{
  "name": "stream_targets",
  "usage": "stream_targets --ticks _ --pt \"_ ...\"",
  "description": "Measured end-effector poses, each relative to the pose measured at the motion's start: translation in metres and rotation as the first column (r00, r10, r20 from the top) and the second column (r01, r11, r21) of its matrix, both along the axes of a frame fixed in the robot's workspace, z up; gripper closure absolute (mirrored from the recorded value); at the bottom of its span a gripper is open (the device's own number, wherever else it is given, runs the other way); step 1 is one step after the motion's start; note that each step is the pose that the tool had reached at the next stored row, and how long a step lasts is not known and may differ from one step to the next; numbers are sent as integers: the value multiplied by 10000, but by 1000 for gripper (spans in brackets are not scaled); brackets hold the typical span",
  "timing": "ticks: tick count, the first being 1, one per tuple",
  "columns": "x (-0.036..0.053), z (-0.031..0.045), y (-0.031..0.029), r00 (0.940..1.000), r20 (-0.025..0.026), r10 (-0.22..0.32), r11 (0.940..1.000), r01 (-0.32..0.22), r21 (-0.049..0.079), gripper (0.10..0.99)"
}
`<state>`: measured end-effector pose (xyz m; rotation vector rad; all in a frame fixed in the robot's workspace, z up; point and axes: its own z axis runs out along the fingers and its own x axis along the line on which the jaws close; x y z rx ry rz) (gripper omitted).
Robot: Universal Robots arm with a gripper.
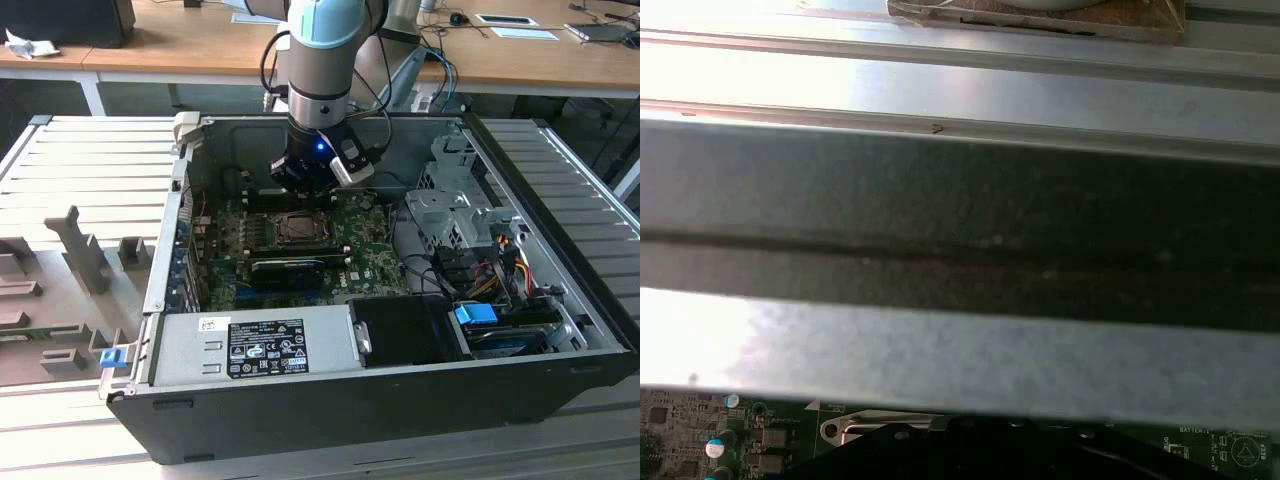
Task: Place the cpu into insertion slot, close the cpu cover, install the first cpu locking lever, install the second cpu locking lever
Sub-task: 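Install the first cpu locking lever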
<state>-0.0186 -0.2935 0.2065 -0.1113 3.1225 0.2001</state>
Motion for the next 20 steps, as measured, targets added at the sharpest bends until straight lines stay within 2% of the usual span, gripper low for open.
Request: stream_targets --ticks 14,17,19,20 --pt "6 -43 -42 10000 0 -2 10000 2 2 980" --pt "7 -49 -43 10000 -2 -1 10000 1 67 980" --pt "7 -49 -42 10000 0 -2 9998 2 174 980" --pt "7 -42 -41 10000 2 -3 9998 3 184 980"
